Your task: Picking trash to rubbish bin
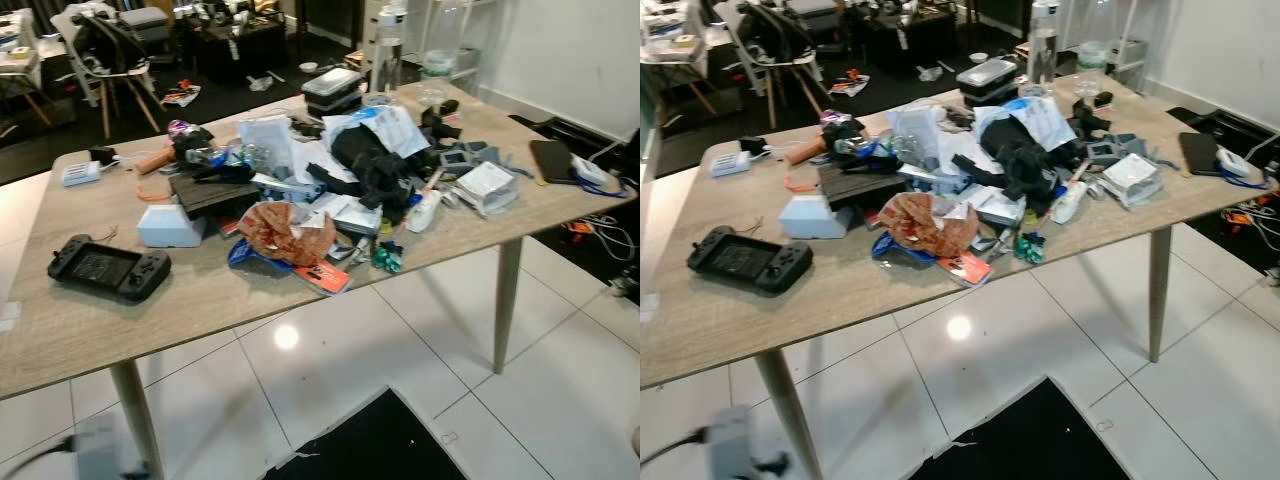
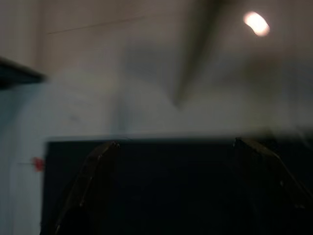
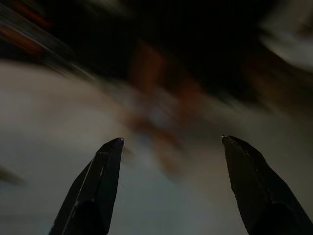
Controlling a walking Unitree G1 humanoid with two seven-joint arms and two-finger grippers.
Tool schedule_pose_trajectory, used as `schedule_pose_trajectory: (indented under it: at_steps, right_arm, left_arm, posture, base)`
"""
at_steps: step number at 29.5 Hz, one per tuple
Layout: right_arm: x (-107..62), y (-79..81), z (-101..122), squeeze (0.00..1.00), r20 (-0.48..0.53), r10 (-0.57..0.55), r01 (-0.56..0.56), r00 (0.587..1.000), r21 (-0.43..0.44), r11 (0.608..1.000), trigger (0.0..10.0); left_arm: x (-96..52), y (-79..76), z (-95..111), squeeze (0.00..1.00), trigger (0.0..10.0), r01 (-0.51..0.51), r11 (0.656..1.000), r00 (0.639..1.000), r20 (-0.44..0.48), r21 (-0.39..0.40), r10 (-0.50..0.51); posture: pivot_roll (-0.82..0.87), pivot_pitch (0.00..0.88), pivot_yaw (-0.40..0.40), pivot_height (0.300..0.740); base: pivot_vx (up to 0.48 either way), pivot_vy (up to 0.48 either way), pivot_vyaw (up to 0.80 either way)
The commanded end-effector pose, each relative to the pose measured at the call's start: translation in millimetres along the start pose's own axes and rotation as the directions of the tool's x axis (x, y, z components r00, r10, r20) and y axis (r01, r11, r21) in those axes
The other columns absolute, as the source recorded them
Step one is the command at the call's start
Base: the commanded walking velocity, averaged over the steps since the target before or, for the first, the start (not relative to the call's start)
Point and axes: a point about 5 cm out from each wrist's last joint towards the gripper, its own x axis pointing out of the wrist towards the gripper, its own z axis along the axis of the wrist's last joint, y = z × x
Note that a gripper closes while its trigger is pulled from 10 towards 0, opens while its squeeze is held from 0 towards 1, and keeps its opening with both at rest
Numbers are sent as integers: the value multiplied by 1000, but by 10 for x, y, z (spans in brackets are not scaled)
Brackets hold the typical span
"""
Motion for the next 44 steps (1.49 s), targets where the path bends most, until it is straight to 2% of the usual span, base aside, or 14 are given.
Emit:
schedule_pose_trajectory:
  at_steps: [1, 6, 12, 13, 16, 18, 20, 22, 25, 29, 37, 39, 42, 44]
  right_arm:
    - [-10, 302, 228, 0, 115, 185, -194, 976, 74, 978, 10000]
    - [-140, 840, 745, 0, 318, 442, -495, 839, 107, 862, 10000]
    - [-414, 1077, 1097, 0, 480, 635, -756, 605, 95, 647, 10000]
    - [-544, 1130, 1193, 0, 523, 687, -827, 505, 65, 558, 10000]
    - [-624, 1164, 1242, 0, 542, 712, -864, 446, 52, 501, 10000]
    - [-649, 1188, 1254, 0, 548, 719, -876, 427, 54, 479, 10000]
    - [-697, 1249, 1268, 0, 552, 737, -900, 391, 59, 433, 10000]
    - [-723, 1294, 1277, 0, 551, 748, -912, 370, 62, 406, 10000]
    - [-741, 1336, 1285, 0, 540, 759, -916, 363, 58, 397, 10000]
    - [-731, 1399, 1264, 0, 498, 775, -909, 389, 69, 412, 10000]
    - [-870, 1584, 1176, 0, 454, 818, -931, 353, 83, 356, 10000]
    - [-978, 1669, 1120, 0, 435, 849, -952, 299, 82, 294, 10000]
    - [-1425, 1902, 869, 0, 329, 943, -999, 42, -9, 47, 10000]
    - [-1555, 1986, 747, 0, 291, 957, -1000, -1, 3, -2, 10000]
  left_arm:
    - [12, 229, 180, 0, 10000, -125, 989, 990, 54, -84, 130]
    - [-13, 615, 668, 0, 10000, -315, 938, 927, 165, -145, 337]
    - [-124, 1029, 804, 0, 10000, -509, 821, 820, 146, -260, 554]
    - [-180, 1156, 904, 0, 10000, -546, 754, 765, 147, -366, 626]
    - [-210, 1202, 1039, 0, 10000, -532, 732, 744, 177, -425, 644]
    - [-222, 1178, 1215, 0, 10000, -475, 748, 748, 236, -463, 621]
    - [-250, 978, 1690, 0, 10000, -238, 851, 770, 442, -468, 459]
    - [-302, 678, 2070, 0, 10000, -14, 932, 746, 617, -363, 251]
    - [-387, 237, 2391, 0, 10000, 259, 951, 669, 742, -169, -51]
    - [-623, -540, 2584, 0, 10000, 576, 761, 385, 722, 299, -575]
    - [-862, -1195, 2408, 0, 10000, 698, 426, 99, 512, 575, -853]
    - [-885, -1278, 2384, 0, 10000, 708, 402, 79, 501, 580, -862]
    - [-949, -1473, 2279, 0, 10000, 730, 304, 2, 443, 612, -897]
    - [-1000, -1554, 2224, 0, 10000, 740, 238, -54, 408, 629, -911]
  posture:
    - [-154, 60, 114, 740]
    - [-135, 53, 104, 740]
    - [-135, 53, 104, 740]
    - [-137, 48, 105, 740]
    - [-137, 49, 106, 740]
    - [-136, 50, 102, 740]
    - [-132, 50, 98, 740]
    - [-131, 49, 94, 740]
    - [-131, 48, 93, 740]
    - [-133, 48, 93, 740]
    - [-137, 50, 96, 740]
    - [-137, 50, 96, 740]
    - [-137, 50, 96, 740]
    - [-137, 50, 96, 740]
  base:
    - [0, 0, 0]
    - [0, 0, 0]
    - [0, 0, 0]
    - [0, 0, 0]
    - [0, 0, 0]
    - [0, 0, 0]
    - [0, 0, 0]
    - [0, 0, 0]
    - [0, 0, 0]
    - [0, 0, 0]
    - [0, 0, 0]
    - [0, 0, 0]
    - [0, 0, 0]
    - [0, 0, 0]
